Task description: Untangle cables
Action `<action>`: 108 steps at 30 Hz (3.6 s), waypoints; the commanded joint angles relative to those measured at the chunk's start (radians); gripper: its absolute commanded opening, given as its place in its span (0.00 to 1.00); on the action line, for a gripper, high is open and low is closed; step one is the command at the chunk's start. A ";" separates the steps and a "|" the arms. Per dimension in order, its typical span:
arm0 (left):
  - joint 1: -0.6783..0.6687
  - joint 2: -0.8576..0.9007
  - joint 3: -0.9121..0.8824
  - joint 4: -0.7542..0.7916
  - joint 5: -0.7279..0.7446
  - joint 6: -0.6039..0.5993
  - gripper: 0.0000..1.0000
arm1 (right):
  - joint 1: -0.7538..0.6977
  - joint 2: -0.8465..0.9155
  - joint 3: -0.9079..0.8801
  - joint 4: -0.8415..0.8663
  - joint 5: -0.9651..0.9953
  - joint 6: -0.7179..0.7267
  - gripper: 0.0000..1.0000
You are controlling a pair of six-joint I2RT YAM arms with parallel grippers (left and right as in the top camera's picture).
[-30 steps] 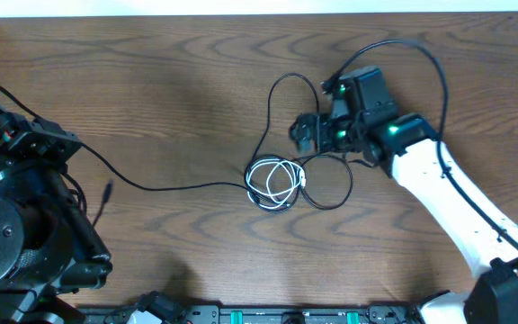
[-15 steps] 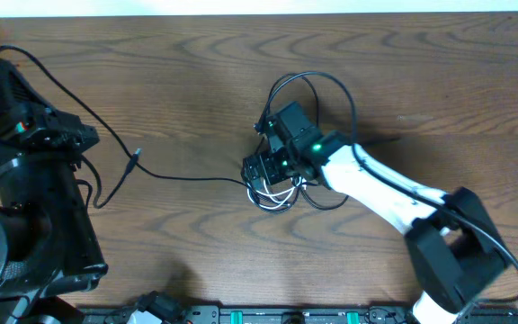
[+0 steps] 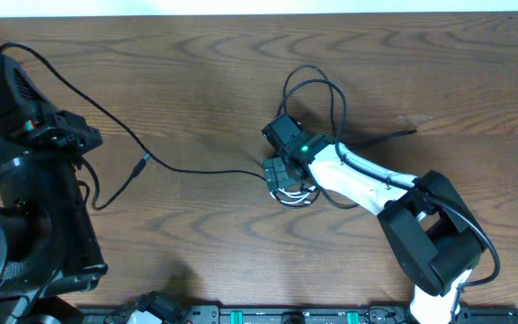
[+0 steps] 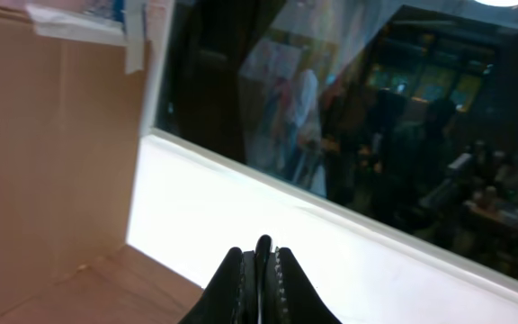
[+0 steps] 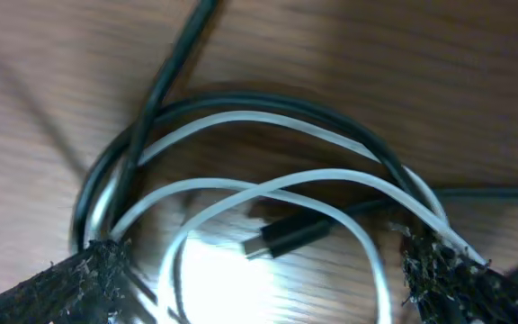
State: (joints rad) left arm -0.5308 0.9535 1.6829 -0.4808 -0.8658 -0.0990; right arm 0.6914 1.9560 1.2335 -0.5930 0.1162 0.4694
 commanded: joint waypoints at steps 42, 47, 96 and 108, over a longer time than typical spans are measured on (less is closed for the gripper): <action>0.005 0.119 0.018 -0.323 0.840 -0.313 0.08 | -0.104 -0.465 -0.004 0.248 -0.487 -0.230 0.99; 0.005 0.118 0.018 -0.323 0.840 -0.369 0.07 | -0.112 -0.465 -0.004 0.358 -0.740 -0.348 0.99; 0.005 0.117 0.018 -0.296 0.959 -0.440 0.07 | -0.083 -0.463 -0.004 0.449 -0.745 -0.358 0.21; 0.005 0.124 0.018 -0.467 0.671 -0.437 0.08 | -0.090 -0.469 -0.003 0.456 -0.547 -0.279 0.01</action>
State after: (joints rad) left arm -0.5308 1.0775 1.6848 -0.9066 -0.0360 -0.5461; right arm 0.6006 1.4982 1.2274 -0.1532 -0.5316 0.1310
